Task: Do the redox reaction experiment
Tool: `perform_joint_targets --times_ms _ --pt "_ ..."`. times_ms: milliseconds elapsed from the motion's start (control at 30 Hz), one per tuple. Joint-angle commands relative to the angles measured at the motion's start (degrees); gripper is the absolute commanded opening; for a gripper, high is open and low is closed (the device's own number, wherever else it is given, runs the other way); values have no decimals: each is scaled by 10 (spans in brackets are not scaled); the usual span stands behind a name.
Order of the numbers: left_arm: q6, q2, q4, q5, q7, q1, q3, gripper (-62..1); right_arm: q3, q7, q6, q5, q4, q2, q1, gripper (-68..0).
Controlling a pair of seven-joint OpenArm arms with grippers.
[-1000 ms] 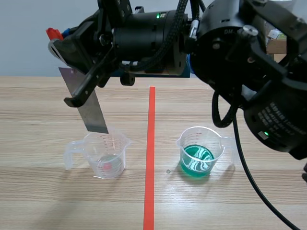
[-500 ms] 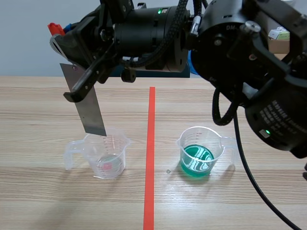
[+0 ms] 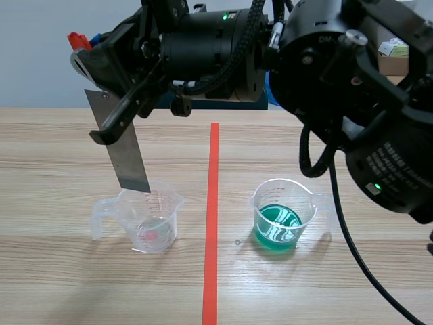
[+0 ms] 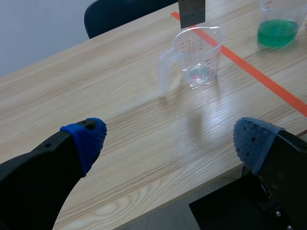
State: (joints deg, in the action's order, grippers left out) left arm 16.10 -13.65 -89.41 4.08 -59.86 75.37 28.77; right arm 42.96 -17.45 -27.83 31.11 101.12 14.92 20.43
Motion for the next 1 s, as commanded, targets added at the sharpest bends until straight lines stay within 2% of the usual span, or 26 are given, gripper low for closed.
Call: perform_joint_targets --times_ms 0,967 --pt "-1 1 -10 1 -6 1 -4 -46 -7 8 2 7 7 0 13 -669" --pt "-1 1 -10 1 -8 1 -4 -46 -7 9 2 7 7 0 5 -669"
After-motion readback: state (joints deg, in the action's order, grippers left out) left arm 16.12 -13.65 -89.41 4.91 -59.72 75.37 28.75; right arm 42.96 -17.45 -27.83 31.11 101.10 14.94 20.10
